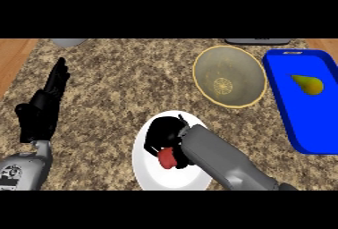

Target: Pick the bell pepper from the plate and place it in the bowl

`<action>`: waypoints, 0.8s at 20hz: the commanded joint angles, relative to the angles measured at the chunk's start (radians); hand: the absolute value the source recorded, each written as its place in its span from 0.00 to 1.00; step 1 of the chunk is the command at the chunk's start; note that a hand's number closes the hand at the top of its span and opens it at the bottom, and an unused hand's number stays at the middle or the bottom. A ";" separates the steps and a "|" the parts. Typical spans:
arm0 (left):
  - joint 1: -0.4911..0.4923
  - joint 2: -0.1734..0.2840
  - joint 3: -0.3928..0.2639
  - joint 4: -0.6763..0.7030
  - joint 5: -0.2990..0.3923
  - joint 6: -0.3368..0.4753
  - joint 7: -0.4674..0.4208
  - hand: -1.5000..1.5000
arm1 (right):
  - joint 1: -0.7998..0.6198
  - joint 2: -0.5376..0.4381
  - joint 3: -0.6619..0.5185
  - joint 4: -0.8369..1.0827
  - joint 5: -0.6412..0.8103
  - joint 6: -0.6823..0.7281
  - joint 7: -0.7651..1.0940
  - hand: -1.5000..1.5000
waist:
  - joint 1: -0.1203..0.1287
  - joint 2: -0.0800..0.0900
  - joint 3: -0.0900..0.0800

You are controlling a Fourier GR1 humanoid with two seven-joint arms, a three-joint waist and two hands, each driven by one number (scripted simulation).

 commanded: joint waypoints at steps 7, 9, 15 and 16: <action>-0.007 -0.023 -0.012 0.035 -0.014 0.009 -0.002 0.50 | 0.319 0.000 -0.036 -0.328 -0.233 -0.230 0.626 1.00 | -0.017 -0.013 0.000; 0.001 -0.049 -0.043 0.002 -0.029 0.025 0.024 0.50 | 0.367 0.000 0.012 -0.434 -0.275 -0.300 0.734 1.00 | 0.000 -0.015 0.001; 0.016 -0.024 -0.021 0.008 -0.024 0.011 0.013 0.50 | 0.400 0.000 0.097 -0.773 -0.315 -0.580 0.996 1.00 | -0.003 -0.022 0.000; 0.017 -0.006 -0.007 -0.010 -0.013 -0.003 0.021 0.50 | 0.423 0.000 0.119 -0.794 -0.281 -0.653 1.028 1.00 | -0.005 -0.019 0.000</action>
